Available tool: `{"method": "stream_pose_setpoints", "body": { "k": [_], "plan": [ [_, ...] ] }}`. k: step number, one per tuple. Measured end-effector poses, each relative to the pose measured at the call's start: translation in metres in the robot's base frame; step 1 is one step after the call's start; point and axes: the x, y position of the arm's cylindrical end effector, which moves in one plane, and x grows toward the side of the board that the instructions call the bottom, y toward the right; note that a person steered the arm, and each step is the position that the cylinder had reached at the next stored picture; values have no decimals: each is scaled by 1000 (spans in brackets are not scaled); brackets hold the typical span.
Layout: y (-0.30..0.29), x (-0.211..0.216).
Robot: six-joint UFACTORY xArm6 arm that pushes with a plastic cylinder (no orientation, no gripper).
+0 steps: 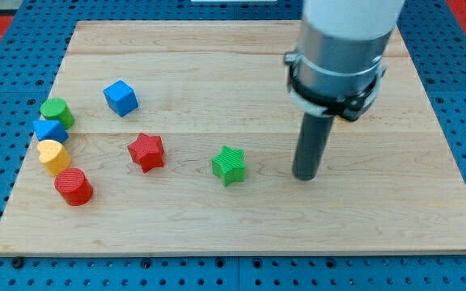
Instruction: Drag the red star into the hexagon
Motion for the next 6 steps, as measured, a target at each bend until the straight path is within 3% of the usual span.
{"method": "stream_pose_setpoints", "body": {
  "k": [2, 4, 5, 6],
  "plan": [
    [-124, 36],
    [-223, 0],
    [-228, -39],
    [-100, -48]
  ]
}}
